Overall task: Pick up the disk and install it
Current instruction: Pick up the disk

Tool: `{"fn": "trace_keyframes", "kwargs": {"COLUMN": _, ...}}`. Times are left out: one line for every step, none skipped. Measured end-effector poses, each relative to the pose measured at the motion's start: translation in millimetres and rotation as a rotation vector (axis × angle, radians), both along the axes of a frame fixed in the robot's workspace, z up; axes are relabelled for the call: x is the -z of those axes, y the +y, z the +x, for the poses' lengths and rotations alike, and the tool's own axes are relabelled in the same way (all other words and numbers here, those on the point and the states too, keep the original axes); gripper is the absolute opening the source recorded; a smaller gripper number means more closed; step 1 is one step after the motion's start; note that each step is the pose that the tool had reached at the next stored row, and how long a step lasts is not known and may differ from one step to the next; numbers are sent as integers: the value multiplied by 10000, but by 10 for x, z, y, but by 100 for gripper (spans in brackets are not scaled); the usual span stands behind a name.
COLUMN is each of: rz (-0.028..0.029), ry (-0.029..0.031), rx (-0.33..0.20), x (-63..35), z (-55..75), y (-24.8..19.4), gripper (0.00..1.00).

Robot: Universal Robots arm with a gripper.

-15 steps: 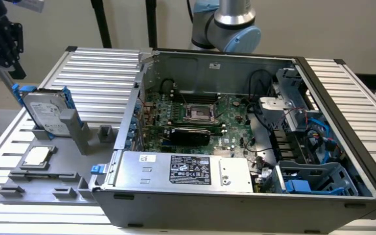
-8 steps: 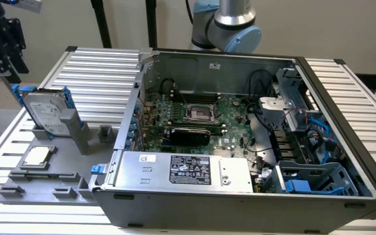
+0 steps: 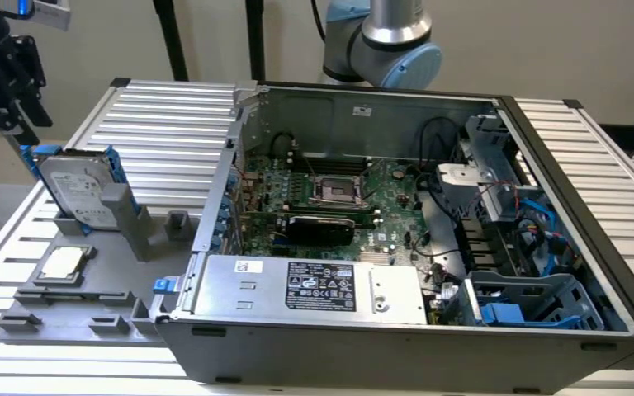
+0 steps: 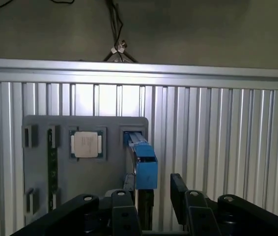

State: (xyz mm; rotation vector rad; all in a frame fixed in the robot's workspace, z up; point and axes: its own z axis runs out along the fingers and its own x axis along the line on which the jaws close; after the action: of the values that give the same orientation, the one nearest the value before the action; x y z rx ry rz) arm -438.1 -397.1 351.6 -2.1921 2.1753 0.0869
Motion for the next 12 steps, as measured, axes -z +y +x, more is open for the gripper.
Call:
{"fn": "trace_keyframes", "kwargs": {"rz": 0, "ry": 10, "rx": 11, "x": 12, "z": 0, "y": -7, "gripper": 42}}
{"fn": "trace_keyframes", "kwargs": {"rz": -1, "ry": 18, "rx": 23, "x": 25, "z": 1, "y": -14, "gripper": 42}}
{"fn": "trace_keyframes", "kwargs": {"rz": -1, "ry": 26, "rx": 39, "x": 40, "z": 3, "y": -21, "gripper": 44}}
{"fn": "trace_keyframes", "kwargs": {"rz": 1, "ry": 28, "rx": 58, "x": 55, "z": 5, "y": -26, "gripper": 44}}
{"fn": "trace_keyframes", "kwargs": {"rz": 3, "ry": 31, "rx": 80, "x": 70, "z": 9, "y": -28, "gripper": 50}}
{"fn": "trace_keyframes", "kwargs": {"rz": 5, "ry": 31, "rx": 103, "x": 86, "z": 13, "y": -29, "gripper": 50}}
{"fn": "trace_keyframes", "kwargs": {"rz": 6, "ry": 33, "rx": 128, "x": 102, "z": 17, "y": -30, "gripper": 50}}
{"fn": "trace_keyframes", "kwargs": {"rz": 8, "ry": 33, "rx": 157, "x": 120, "z": 21, "y": -31, "gripper": 50}}
{"fn": "trace_keyframes", "kwargs": {"rz": 8, "ry": 35, "rx": 189, "x": 137, "z": 26, "y": -32, "gripper": 50}}
{"fn": "trace_keyframes", "kwargs": {"rz": 8, "ry": 36, "rx": 223, "x": 155, "z": 30, "y": -32, "gripper": 50}}
{"fn": "trace_keyframes", "kwargs": {"rz": 9, "ry": 35, "rx": 259, "x": 174, "z": 35, "y": -32, "gripper": 50}}
{"fn": "trace_keyframes", "kwargs": {"rz": 9, "ry": 35, "rx": 295, "x": 192, "z": 39, "y": -32, "gripper": 50}}
